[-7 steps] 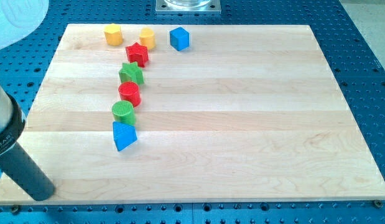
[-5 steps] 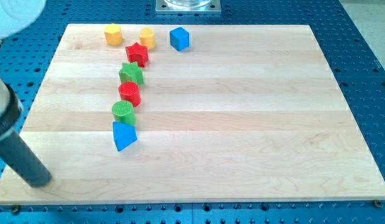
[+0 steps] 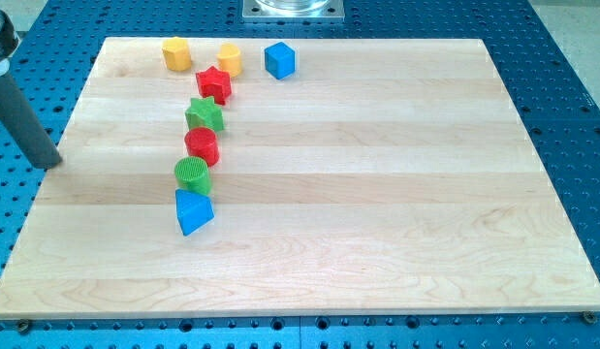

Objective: Place the blue triangle horizontally to the yellow hexagon

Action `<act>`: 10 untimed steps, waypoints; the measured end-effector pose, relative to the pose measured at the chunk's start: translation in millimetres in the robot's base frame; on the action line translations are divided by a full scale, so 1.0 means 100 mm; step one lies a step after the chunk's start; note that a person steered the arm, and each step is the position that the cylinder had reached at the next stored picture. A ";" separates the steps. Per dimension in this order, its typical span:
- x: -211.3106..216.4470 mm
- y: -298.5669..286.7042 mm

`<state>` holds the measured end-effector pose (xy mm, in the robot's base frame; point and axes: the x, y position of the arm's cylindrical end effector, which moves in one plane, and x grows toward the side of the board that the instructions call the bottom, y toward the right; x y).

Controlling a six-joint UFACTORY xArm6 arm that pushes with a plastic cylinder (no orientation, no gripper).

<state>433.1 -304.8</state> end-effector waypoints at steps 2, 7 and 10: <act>0.44 0.94; 1.01 2.00; 0.62 1.58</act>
<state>494.7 -146.8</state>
